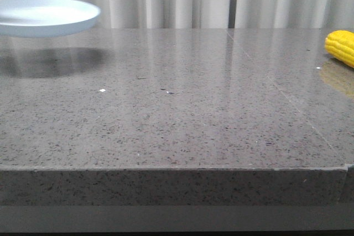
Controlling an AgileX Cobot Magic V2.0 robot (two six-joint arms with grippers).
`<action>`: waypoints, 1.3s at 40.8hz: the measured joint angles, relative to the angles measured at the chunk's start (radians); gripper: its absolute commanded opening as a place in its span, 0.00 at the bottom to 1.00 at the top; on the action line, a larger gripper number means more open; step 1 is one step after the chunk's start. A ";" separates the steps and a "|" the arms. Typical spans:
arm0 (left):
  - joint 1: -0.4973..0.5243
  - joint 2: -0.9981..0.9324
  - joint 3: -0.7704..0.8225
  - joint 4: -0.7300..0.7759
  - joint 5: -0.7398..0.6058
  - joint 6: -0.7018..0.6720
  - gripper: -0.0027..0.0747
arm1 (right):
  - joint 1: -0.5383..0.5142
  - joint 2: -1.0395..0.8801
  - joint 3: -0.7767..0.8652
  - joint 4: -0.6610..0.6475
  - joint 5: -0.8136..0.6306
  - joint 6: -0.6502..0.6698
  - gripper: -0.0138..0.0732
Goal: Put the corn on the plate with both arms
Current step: 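Lift the plate with the left gripper and carry it toward the table center, then set the plate down, open the left gripper and raise it away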
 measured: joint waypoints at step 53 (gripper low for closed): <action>-0.421 0.132 0.000 -0.006 -0.050 0.002 0.01 | 0.000 0.000 0.000 0.000 0.000 0.000 0.71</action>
